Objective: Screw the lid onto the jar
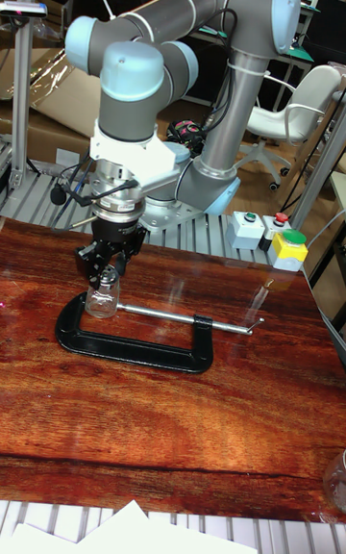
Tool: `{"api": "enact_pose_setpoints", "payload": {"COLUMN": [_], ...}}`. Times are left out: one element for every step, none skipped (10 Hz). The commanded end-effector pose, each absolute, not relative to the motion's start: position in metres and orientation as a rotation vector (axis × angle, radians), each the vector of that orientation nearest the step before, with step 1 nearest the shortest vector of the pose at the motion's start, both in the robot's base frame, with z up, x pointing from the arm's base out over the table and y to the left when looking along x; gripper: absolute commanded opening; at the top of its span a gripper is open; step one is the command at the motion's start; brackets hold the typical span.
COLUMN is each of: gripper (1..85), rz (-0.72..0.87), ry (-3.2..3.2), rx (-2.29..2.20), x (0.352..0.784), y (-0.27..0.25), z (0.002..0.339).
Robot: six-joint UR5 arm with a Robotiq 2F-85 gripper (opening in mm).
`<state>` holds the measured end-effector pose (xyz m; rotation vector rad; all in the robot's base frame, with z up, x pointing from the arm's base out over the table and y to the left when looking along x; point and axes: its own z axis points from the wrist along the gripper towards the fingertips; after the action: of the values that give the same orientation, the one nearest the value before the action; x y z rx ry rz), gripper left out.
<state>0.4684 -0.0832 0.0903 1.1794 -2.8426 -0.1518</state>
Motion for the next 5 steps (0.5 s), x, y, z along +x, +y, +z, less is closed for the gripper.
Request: {"api": "enact_pose_setpoints", "payload": {"gripper": [1.7, 1.7, 1.7, 1.7, 1.7], "rz": [-0.215, -0.239, -0.229, -0.214, -0.211], "ry": [-2.871, -2.878, -2.883, -2.891, -2.894], "rx": [1.095, 1.071, 1.075, 1.086, 1.094], "x": [0.4584, 0.4554, 0.4565, 0.4598, 0.4615], "y": [-0.0771, -0.0726, -0.0724, -0.0737, -0.0735], "z": [0.0886, 0.0879, 0.0865, 0.0851, 0.0843]}}
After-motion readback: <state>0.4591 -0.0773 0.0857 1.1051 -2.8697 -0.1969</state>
